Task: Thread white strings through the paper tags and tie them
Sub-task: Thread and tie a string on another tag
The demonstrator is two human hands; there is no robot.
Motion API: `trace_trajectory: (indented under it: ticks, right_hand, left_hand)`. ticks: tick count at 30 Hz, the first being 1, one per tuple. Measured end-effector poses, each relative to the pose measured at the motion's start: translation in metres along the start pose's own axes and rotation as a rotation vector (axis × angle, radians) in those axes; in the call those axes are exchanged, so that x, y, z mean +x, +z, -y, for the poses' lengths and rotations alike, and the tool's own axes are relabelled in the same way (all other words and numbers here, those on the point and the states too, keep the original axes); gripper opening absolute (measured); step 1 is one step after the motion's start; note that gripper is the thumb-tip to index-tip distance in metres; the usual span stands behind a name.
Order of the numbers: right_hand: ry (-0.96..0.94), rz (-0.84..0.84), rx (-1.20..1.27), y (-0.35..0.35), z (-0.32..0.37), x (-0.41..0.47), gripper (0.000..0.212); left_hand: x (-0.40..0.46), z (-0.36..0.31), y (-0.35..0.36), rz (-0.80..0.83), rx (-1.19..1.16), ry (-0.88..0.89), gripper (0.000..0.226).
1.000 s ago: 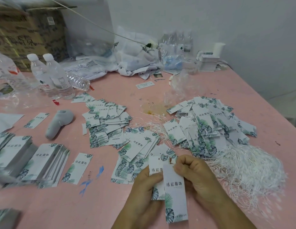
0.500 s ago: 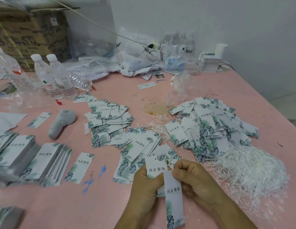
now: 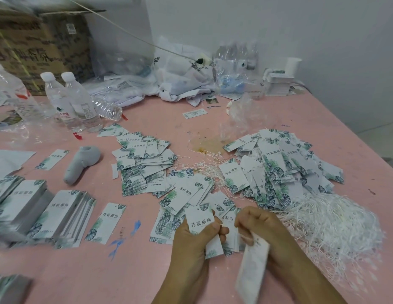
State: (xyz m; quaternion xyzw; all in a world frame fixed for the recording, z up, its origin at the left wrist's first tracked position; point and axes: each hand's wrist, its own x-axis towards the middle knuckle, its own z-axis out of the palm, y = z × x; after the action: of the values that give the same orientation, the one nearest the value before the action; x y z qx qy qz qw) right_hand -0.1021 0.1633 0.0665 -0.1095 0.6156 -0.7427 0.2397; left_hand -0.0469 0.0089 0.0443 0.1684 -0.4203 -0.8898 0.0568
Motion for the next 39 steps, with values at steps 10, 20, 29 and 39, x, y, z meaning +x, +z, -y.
trace_trajectory:
  ticks: [10,20,29,39]
  right_hand:
    - [-0.129,-0.129,-0.372,0.019,-0.001,-0.006,0.008]
    - [-0.227,-0.218,-0.278,0.023,-0.001,-0.009,0.02]
    - [-0.297,-0.343,-0.391,0.031,-0.011,-0.007,0.018]
    - [-0.343,-0.39,-0.498,0.035,-0.016,-0.008,0.017]
  left_hand:
    - [-0.001,0.0,0.001,-0.003,0.181,0.067,0.03]
    - [-0.004,0.006,0.001,0.039,0.338,0.166,0.016]
    - [-0.016,0.006,0.008,0.206,0.495,0.224,0.043]
    - [-0.014,0.017,0.005,0.254,0.489,0.179,0.024]
